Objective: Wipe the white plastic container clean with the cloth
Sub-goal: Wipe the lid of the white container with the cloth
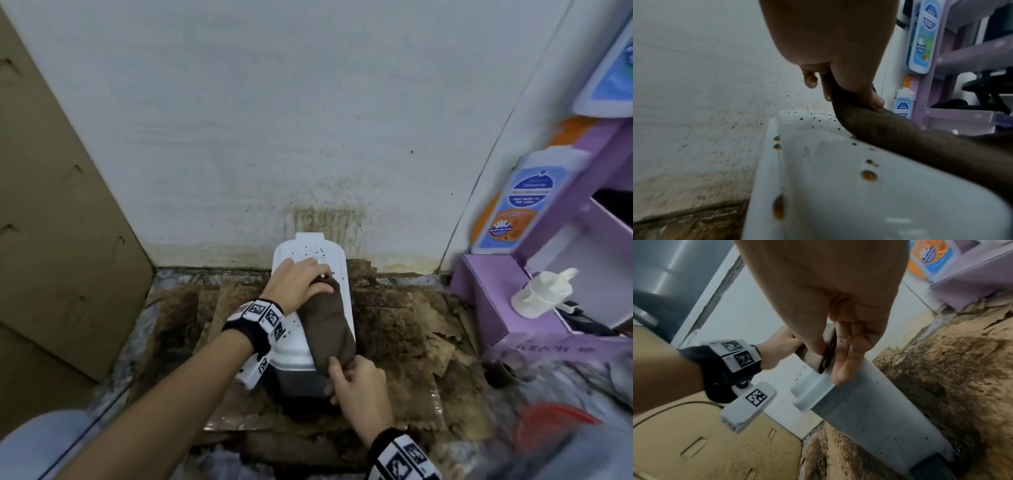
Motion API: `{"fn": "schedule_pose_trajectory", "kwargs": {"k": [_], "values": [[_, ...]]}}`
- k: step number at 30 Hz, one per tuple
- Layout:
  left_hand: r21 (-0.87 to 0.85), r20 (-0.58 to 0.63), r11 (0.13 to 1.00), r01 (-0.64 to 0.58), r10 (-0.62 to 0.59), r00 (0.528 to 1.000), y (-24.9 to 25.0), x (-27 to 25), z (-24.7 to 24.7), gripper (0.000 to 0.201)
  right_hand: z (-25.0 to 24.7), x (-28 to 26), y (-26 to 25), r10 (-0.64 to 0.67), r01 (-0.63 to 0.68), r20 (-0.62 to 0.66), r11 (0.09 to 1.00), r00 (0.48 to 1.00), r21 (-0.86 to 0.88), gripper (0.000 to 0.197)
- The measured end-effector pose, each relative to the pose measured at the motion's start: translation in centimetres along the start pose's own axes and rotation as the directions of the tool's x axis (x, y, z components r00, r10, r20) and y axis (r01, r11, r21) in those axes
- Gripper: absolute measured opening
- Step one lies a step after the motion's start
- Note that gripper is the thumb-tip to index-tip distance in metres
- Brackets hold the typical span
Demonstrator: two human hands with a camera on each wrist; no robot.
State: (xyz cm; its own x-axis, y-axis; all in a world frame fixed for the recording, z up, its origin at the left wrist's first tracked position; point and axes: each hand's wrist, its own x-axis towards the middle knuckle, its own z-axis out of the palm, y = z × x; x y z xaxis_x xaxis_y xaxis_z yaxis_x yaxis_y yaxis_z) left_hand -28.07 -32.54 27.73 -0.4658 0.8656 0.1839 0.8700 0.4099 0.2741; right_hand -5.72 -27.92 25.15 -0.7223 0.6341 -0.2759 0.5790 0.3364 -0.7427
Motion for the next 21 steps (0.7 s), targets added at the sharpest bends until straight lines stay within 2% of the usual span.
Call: {"fn": "schedule_pose_trajectory", "kwargs": {"k": [2, 4, 6, 8, 10, 12, 13, 17, 19, 21], "values": [[0.007, 0.027, 1.000, -0.030, 0.030, 0.999, -0.2, 0.7, 0.4, 0.025, 0.0, -0.4, -0.4, 0.009, -0.006, 0.063, 0.999, 0.998, -0.051, 0.042], [-0.001, 0.034, 1.000, -0.022, 0.022, 0.999, -0.5, 1.2, 0.9, 0.025, -0.3, -0.5, -0.7, -0.013, 0.022, 0.055, 0.985, 0.998, -0.169, 0.051], [-0.002, 0.029, 1.000, 0.014, -0.014, 0.999, -0.8, 1.0, 1.3, 0.029, -1.7, -0.8, -1.7, -0.055, 0.060, 0.023, 0.912, 0.998, -0.406, 0.058], [0.013, -0.022, 0.999, 0.050, -0.050, 0.999, -1.3, -0.1, 1.5, 0.033, -3.0, -0.9, -2.3, -0.161, 0.099, -0.057, 0.812, 0.985, -0.576, 0.053], [-0.020, -0.106, 0.994, 0.111, -0.112, 0.988, -2.0, -1.7, 1.1, 0.034, -3.4, -0.3, -2.7, -0.358, 0.212, -0.166, 0.803, 0.919, -0.557, 0.041], [-0.099, -0.162, 0.974, 0.206, -0.220, 0.962, -2.9, -3.8, 0.6, 0.034, -2.7, 1.4, -2.4, -0.569, 0.419, -0.202, 0.763, 0.797, -0.492, 0.023], [-0.144, -0.169, 0.956, 0.256, -0.278, 0.946, -3.2, -4.9, 0.5, 0.036, -2.2, 2.4, -2.2, -0.630, 0.503, -0.150, 0.721, 0.762, -0.477, 0.014], [-0.329, -0.133, 0.873, 0.360, -0.420, 0.898, -3.7, -9.6, 1.9, 0.059, 0.2, 5.8, -2.1, -0.672, 0.644, 0.186, 0.537, 0.717, -0.544, 0.058], [-0.427, -0.064, 0.820, 0.381, -0.448, 0.892, -3.2, -11.4, 3.3, 0.074, 1.2, 6.7, -1.7, -0.635, 0.636, 0.263, 0.475, 0.726, -0.609, 0.063], [-0.506, 0.030, 0.763, 0.403, -0.451, 0.892, -2.5, -12.6, 4.8, 0.096, 1.9, 7.3, -1.0, -0.599, 0.606, 0.268, 0.481, 0.755, -0.634, 0.063]]}}
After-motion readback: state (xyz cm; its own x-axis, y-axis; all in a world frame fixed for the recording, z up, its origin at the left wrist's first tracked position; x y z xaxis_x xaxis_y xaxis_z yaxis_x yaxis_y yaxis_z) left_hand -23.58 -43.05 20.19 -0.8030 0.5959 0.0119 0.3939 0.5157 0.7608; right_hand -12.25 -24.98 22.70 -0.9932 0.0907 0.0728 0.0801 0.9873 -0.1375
